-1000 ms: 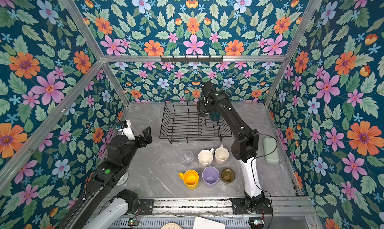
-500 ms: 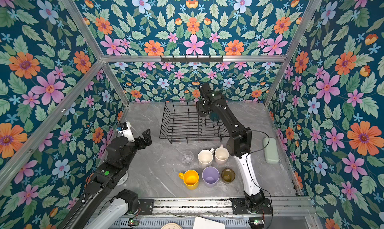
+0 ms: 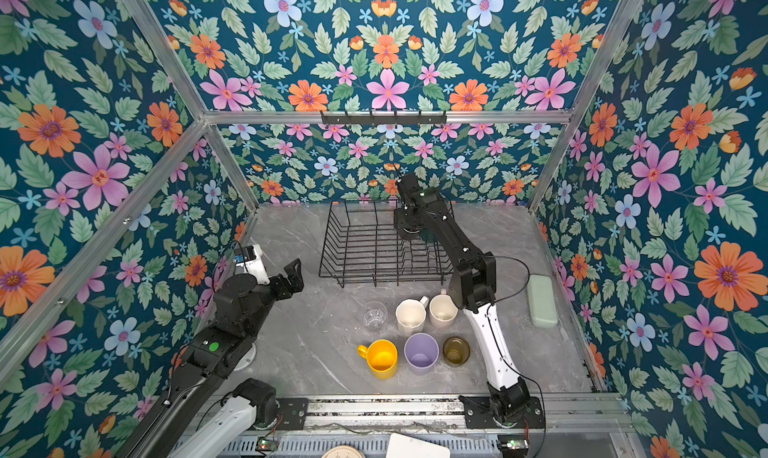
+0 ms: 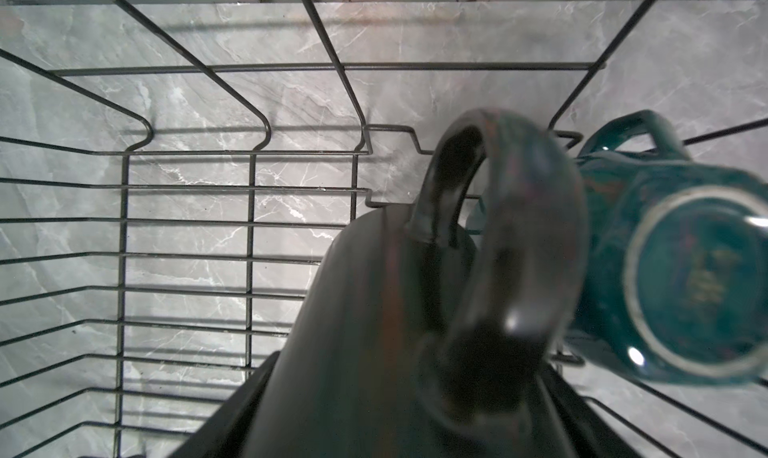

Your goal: Load the cups into the dish rack

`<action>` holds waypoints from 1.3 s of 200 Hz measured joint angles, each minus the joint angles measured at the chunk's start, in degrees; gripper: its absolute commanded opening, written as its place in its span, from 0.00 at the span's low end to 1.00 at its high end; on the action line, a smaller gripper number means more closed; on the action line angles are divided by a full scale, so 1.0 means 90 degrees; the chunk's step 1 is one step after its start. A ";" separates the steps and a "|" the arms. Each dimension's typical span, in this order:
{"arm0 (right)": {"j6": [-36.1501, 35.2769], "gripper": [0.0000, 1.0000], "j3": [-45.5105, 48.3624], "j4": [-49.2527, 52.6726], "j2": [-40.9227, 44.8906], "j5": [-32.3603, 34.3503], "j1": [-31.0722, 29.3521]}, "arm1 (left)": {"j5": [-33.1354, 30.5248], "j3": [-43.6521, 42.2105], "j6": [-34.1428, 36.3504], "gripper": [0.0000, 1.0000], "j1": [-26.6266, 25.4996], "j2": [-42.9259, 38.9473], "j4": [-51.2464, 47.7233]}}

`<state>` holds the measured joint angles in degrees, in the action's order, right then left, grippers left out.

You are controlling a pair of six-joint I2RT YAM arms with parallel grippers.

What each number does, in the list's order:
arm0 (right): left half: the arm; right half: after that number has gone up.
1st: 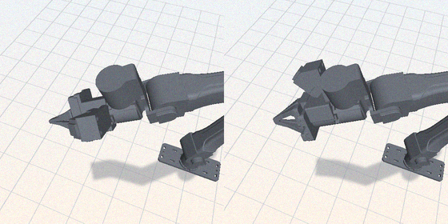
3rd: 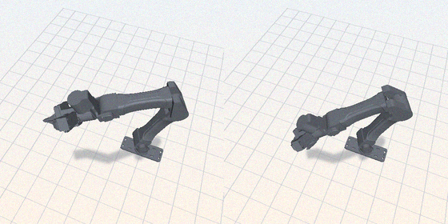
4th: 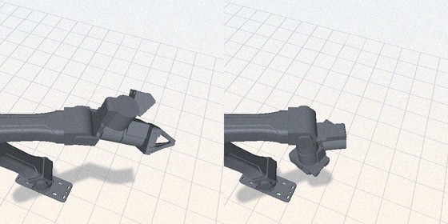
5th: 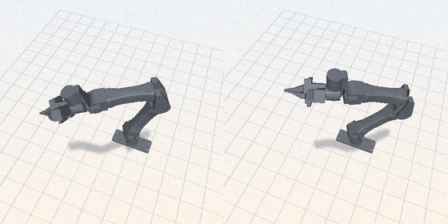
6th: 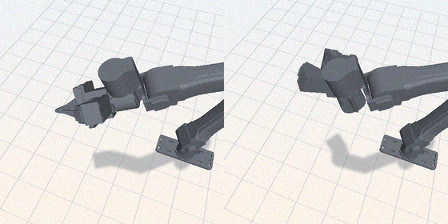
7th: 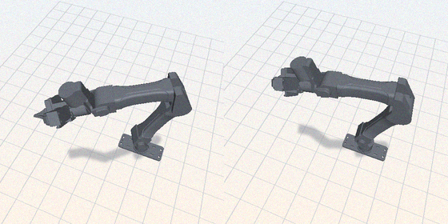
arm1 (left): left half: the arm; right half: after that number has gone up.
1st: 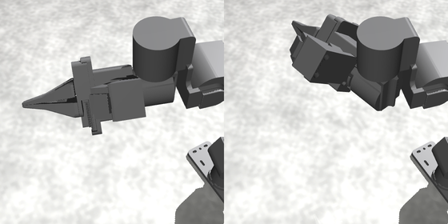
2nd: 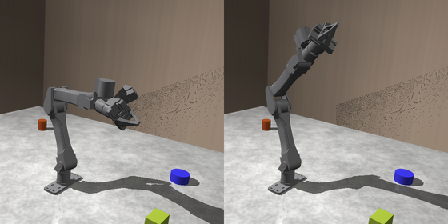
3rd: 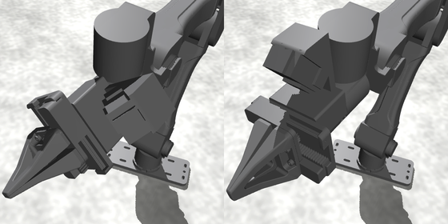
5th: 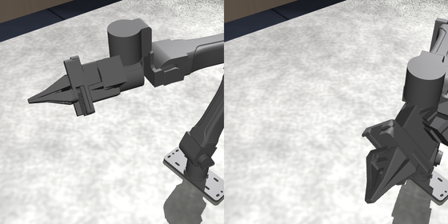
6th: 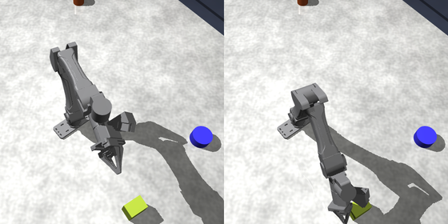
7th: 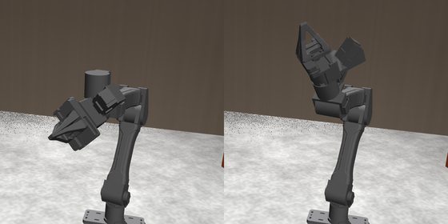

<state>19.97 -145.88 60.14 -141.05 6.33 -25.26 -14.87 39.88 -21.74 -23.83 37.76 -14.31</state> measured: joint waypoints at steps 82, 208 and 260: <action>0.0102 0.00 -0.0265 -0.0070 -0.0330 -0.0097 0.0022 | 0.0000 0.0005 0.0000 1.00 0.0000 0.0017 -0.0002; 0.0083 0.00 -0.0408 0.0211 0.0002 0.0027 0.0039 | 0.0002 0.0036 -0.0049 1.00 0.0010 0.0036 -0.0012; 0.0119 0.00 -0.0406 0.0393 0.0134 0.0027 -0.0002 | 0.0005 0.0002 -0.0051 1.00 0.0010 -0.0022 -0.0012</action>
<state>21.04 -149.53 63.68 -139.85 6.57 -25.28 -14.83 39.90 -22.20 -23.75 37.56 -14.41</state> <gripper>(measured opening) 0.798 0.996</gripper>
